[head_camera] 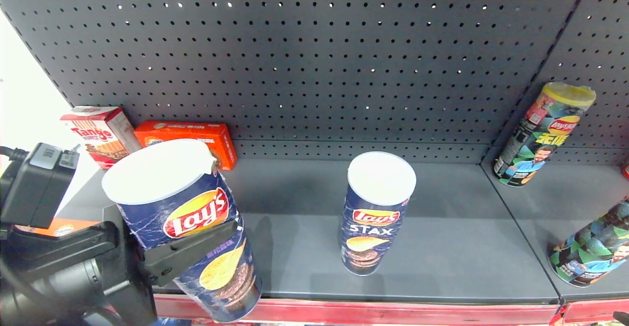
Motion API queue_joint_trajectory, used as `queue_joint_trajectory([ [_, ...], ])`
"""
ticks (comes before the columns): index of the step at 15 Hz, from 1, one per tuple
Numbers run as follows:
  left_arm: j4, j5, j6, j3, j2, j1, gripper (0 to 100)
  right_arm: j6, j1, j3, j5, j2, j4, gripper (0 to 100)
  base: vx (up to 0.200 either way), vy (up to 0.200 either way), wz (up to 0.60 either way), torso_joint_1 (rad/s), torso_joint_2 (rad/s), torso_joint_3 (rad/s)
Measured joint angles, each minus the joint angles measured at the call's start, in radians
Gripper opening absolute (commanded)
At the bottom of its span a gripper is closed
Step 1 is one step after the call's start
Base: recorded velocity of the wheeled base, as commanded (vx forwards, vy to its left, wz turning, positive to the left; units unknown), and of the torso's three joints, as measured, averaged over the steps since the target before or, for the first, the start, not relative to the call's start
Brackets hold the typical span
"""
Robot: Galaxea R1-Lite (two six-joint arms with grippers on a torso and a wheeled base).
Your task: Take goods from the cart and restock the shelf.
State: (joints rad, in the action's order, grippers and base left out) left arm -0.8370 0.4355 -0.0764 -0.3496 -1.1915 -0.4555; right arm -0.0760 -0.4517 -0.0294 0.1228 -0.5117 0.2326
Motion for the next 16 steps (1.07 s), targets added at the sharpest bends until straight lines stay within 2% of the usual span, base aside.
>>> queue_joint_trajectory([
  [4,0.000,0.003,0.001,-0.014,-0.004,-0.018,0,0.018,0.210,0.019,-0.004,0.132,-0.193,100,0.000,0.000,0.00,0.000,0.00,0.000],
  [8,0.002,0.002,0.001,-0.026,-0.010,-0.038,0,0.011,0.436,0.013,-0.014,0.237,-0.217,100,0.000,0.000,0.00,0.000,0.00,0.000],
  [10,0.002,0.003,0.001,-0.025,-0.006,-0.040,0,0.010,0.480,0.011,-0.058,0.316,-0.220,100,0.000,0.000,0.00,0.000,0.00,0.000],
  [13,0.001,0.002,0.003,-0.019,-0.004,-0.052,0,0.011,0.476,0.011,-0.111,0.445,-0.215,100,0.000,0.000,0.00,0.000,0.00,0.000],
  [14,-0.001,0.002,0.005,-0.017,-0.004,-0.064,0,0.014,0.471,0.011,-0.086,0.469,-0.211,100,0.000,0.000,0.00,0.000,0.00,0.000],
  [16,-0.006,0.002,0.011,-0.020,-0.005,-0.069,0,0.016,0.468,0.017,0.043,0.494,-0.183,100,0.000,0.000,0.00,0.000,0.00,0.000],
])
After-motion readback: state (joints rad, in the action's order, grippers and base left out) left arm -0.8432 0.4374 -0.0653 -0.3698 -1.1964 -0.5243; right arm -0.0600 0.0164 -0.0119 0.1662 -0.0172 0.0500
